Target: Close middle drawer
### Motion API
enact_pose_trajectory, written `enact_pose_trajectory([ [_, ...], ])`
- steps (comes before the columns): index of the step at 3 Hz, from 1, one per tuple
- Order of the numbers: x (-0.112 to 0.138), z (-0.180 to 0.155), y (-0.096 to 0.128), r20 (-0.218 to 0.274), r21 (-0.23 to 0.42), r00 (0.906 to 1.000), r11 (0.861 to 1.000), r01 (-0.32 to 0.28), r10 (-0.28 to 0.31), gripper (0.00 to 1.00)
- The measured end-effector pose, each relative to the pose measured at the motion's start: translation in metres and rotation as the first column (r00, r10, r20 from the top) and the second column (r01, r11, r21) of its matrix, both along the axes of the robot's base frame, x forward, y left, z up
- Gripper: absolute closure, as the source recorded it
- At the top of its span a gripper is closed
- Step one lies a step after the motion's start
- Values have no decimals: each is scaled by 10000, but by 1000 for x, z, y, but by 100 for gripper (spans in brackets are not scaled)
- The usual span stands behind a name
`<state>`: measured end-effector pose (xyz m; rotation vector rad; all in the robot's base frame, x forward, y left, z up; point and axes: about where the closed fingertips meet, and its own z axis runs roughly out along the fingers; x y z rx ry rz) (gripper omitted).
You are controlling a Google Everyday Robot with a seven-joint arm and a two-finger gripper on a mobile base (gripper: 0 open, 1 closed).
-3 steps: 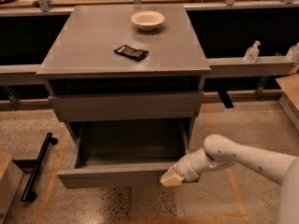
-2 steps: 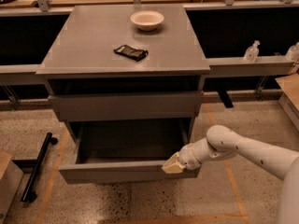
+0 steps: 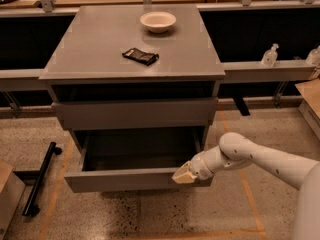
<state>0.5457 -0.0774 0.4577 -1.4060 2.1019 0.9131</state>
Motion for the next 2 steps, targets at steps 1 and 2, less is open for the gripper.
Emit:
enact_pose_trajectory([
  [1,42,2,4,1095,-137,9939,9998,-120,134,100],
  [2,42,2,4,1094,-137,9939,9998,-121,135,100],
])
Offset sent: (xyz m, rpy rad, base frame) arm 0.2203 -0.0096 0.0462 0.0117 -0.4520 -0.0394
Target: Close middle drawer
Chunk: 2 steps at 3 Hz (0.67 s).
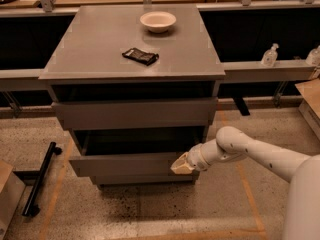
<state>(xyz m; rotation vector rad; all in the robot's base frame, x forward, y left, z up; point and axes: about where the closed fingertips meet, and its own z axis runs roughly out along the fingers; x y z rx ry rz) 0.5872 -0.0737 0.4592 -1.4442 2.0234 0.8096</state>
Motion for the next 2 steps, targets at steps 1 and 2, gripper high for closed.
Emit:
enact_pose_trajectory([
  [1,-5,-6,2,-181,-175,9998,9998,-6,3,100],
  [2,5,-21,7,67,-356,10000,9994,26,-24,100],
])
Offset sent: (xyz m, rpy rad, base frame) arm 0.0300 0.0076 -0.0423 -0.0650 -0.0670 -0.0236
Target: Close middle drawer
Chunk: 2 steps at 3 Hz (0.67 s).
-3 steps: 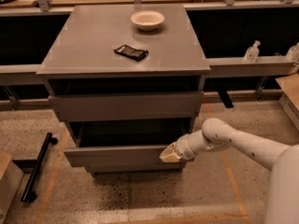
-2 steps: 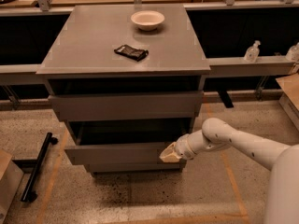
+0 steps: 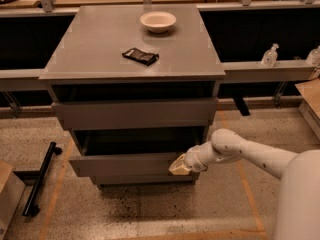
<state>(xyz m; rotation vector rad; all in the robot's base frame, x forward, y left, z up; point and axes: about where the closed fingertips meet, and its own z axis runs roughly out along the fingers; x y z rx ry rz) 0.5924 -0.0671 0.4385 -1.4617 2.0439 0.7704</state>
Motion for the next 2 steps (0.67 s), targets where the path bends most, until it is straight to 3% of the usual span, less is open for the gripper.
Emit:
enact_pose_trajectory([
  [1,30,-21,1,373,-178,9992,9997,-140,146,100],
  [2,39,-23,0,477,-75,9988,9999,-111,114,82],
])
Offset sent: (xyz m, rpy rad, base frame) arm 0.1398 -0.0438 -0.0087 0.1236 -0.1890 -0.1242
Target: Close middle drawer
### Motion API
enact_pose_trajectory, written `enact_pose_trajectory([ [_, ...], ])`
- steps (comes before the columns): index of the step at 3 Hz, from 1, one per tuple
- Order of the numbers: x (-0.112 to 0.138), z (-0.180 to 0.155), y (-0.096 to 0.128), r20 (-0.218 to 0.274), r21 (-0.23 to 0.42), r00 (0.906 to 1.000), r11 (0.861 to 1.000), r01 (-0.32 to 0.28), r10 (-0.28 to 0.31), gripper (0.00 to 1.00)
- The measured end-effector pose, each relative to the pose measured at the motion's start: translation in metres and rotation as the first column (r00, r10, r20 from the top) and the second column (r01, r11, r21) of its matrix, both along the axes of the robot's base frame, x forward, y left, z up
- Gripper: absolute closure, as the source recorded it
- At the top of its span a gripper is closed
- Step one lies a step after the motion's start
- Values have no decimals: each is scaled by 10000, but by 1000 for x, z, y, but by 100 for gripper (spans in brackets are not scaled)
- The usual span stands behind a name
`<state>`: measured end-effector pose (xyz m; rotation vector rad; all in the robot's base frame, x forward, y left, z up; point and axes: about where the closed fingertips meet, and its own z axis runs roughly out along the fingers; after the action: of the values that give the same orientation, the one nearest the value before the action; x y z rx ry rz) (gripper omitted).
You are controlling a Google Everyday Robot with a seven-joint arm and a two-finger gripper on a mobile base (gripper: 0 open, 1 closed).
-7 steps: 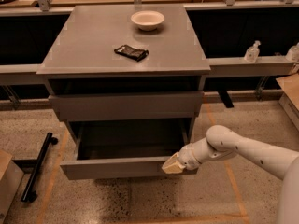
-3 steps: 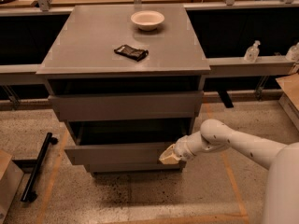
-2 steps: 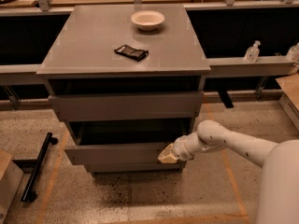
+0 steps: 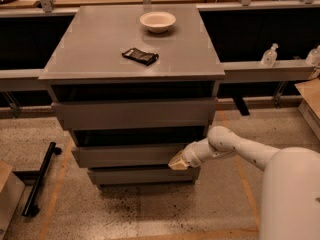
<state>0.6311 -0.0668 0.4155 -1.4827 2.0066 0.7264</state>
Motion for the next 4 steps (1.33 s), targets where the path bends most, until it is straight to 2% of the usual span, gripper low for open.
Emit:
enact_pose_trajectory([
  [2,-2,-3,5,-60,26,10000,10000,-78,78,36],
  [3,-4,-5,8,-101,45,9999,9999,-124,124,4],
  [4,-4,-6,10,-119,53,9998,9999,-144,144,0],
])
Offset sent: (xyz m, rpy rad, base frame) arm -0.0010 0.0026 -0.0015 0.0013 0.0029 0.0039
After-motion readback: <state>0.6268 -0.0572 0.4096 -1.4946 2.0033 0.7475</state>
